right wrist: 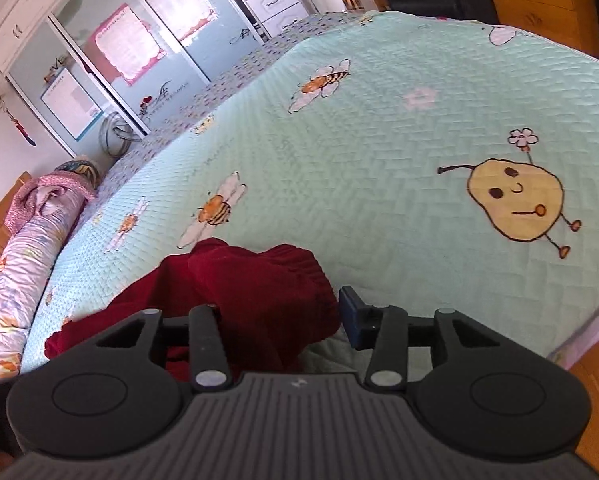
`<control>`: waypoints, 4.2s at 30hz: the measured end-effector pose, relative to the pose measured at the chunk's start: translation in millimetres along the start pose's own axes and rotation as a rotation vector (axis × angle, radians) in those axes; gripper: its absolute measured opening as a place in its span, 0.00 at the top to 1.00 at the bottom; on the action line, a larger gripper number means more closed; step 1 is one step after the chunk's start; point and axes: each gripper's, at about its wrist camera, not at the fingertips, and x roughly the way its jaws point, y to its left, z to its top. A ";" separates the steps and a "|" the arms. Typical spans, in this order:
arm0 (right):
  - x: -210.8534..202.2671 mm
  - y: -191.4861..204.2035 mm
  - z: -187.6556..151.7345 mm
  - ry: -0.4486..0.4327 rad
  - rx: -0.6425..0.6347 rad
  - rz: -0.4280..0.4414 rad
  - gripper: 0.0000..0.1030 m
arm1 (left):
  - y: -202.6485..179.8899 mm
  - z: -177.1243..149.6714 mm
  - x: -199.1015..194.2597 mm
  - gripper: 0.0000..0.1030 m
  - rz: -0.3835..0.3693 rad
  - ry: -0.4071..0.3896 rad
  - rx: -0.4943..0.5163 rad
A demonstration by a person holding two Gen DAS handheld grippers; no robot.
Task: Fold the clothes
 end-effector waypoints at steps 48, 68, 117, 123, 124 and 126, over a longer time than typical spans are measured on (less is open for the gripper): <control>80.5 113.5 -67.0 0.334 -0.406 0.164 0.63 | 127.4 -13.6 -54.0 0.48 0.506 0.092 -0.217; 35.3 199.0 -67.8 0.405 -0.589 0.109 0.24 | 94.3 -29.2 -85.4 0.38 0.334 0.304 -0.227; 48.5 259.7 -95.9 0.435 -0.717 0.007 0.22 | 75.0 -52.7 -41.2 0.37 0.404 0.483 -0.124; 48.8 260.3 -96.5 0.435 -0.720 0.005 0.22 | 74.6 -52.9 -39.8 0.37 0.400 0.487 -0.117; 48.7 260.4 -96.4 0.434 -0.720 0.004 0.22 | 74.6 -53.1 -39.3 0.37 0.399 0.488 -0.117; 48.9 260.5 -96.8 0.432 -0.722 0.002 0.22 | 75.2 -53.5 -38.4 0.37 0.394 0.490 -0.121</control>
